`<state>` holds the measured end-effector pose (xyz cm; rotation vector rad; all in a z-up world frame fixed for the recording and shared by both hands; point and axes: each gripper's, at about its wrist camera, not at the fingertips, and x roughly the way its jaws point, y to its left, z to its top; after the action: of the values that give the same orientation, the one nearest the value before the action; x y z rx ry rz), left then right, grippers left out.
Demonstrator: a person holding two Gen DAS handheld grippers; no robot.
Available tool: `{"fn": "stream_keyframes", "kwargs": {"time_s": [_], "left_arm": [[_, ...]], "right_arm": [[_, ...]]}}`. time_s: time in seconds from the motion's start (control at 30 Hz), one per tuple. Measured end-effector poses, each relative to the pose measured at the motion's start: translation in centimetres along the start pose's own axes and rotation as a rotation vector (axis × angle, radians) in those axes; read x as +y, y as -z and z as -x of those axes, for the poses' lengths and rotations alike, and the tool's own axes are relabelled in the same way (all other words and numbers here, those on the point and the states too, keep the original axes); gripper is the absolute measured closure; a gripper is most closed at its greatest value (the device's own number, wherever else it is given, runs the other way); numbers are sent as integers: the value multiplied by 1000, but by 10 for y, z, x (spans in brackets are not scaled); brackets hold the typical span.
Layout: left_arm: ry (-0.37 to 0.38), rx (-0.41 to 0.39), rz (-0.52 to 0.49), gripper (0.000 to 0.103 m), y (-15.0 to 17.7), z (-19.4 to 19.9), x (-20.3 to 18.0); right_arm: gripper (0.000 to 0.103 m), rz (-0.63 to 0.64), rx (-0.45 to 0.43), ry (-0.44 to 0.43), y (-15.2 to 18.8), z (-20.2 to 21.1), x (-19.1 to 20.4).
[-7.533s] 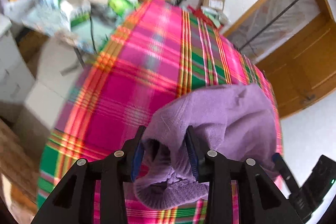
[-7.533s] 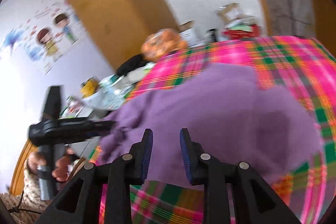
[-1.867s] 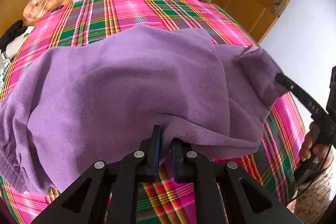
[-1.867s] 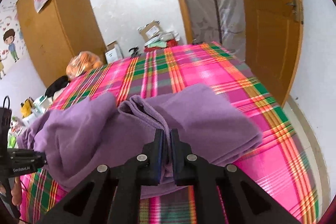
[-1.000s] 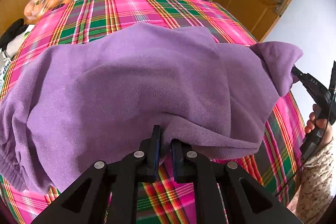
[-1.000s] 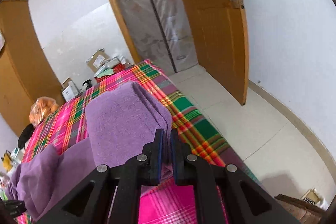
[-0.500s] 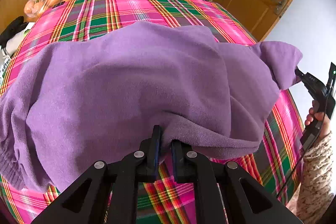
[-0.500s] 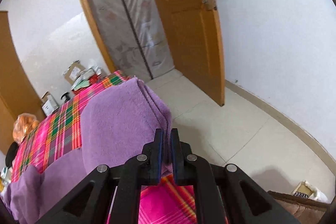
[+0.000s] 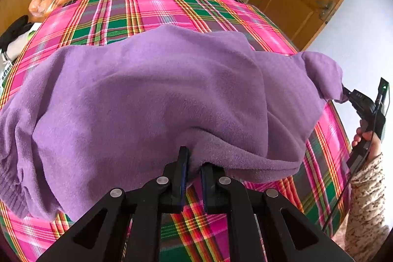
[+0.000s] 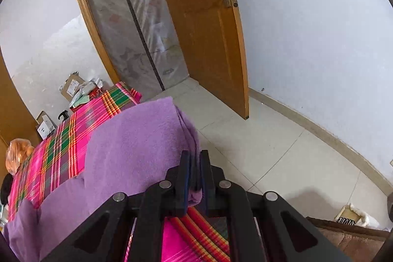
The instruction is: Fold clothes
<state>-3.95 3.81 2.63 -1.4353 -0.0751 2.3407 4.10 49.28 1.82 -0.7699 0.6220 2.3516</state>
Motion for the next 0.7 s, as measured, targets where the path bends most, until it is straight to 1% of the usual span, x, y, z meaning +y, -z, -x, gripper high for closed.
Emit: {"fn": "stream_keyframes", "kwargs": {"time_s": [0.07, 0.13, 0.23, 0.3, 0.4, 0.5, 0.57, 0.7], "left_arm": [[3, -2, 0, 93, 1, 1, 0], [8, -1, 3, 93, 2, 2, 2], [13, -4, 7, 93, 4, 4, 3], [17, -9, 9, 93, 5, 7, 4], [23, -19, 16, 93, 6, 14, 9], [26, -35, 31, 89, 9, 25, 18], [31, -47, 56, 89, 11, 34, 30], [8, -82, 115, 89, 16, 54, 52]], "right_arm": [[94, -3, -7, -3, -1, 2, -1], [94, -8, -30, 13, -3, 7, -3], [94, -38, -28, -6, -5, 14, -6], [94, -22, -24, -18, -4, 17, -2], [94, 7, -5, -72, 0, 22, 10], [94, 46, 9, -138, 6, 32, 30], [94, 97, 25, -210, 14, 40, 50], [94, 228, 69, -339, 34, 59, 96]]}}
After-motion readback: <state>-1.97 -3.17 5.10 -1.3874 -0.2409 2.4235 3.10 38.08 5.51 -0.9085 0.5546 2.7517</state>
